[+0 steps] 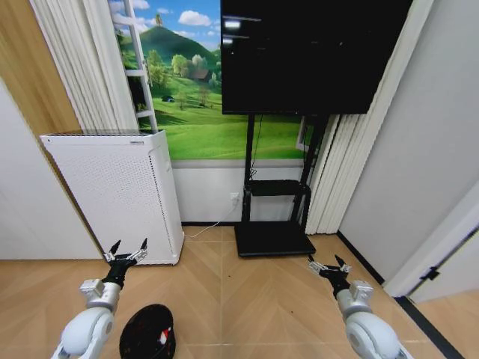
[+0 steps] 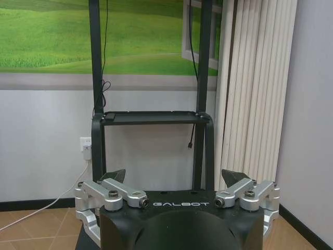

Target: Pick up the trash bin and place the garbage on the floor into it.

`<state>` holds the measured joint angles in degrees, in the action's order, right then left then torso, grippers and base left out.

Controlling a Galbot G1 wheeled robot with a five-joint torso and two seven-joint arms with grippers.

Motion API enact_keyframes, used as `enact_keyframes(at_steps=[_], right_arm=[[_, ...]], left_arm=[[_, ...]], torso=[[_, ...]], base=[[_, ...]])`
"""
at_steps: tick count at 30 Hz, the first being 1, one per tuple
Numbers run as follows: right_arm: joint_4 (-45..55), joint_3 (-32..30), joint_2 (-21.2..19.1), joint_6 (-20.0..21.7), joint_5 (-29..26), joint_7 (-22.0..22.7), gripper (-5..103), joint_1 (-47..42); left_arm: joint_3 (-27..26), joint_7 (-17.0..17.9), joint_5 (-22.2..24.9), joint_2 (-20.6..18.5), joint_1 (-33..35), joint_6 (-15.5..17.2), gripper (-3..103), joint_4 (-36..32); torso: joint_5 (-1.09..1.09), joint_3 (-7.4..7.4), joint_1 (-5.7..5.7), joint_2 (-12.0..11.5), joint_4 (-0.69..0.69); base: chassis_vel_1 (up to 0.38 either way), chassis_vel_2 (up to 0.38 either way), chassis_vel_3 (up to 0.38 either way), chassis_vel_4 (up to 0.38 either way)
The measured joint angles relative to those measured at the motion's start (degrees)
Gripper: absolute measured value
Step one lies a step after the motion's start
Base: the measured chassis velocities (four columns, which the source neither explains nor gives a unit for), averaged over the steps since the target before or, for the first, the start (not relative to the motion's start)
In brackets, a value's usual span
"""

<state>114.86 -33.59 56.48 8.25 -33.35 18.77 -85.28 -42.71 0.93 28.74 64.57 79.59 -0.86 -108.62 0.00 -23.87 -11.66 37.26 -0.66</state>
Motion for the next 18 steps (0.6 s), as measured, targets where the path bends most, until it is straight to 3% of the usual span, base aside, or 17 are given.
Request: enact_keyframes(at_steps=[13, 18], right_arm=[[0.00, 0.00, 0.00, 0.00, 0.00, 0.00, 100, 0.00], [0.00, 0.00, 0.00, 0.00, 0.00, 0.00, 100, 0.00]], left_arm=[[0.00, 0.00, 0.00, 0.00, 0.00, 0.00, 100, 0.00], [0.00, 0.00, 0.00, 0.00, 0.00, 0.00, 100, 0.00]], torso=[[0.00, -0.09, -0.15, 0.20, 0.00], [0.00, 0.02, -0.08, 0.04, 0.00]], base=[[0.000, 0.000, 0.000, 0.000], [0.090, -0.093, -0.086, 0.118]])
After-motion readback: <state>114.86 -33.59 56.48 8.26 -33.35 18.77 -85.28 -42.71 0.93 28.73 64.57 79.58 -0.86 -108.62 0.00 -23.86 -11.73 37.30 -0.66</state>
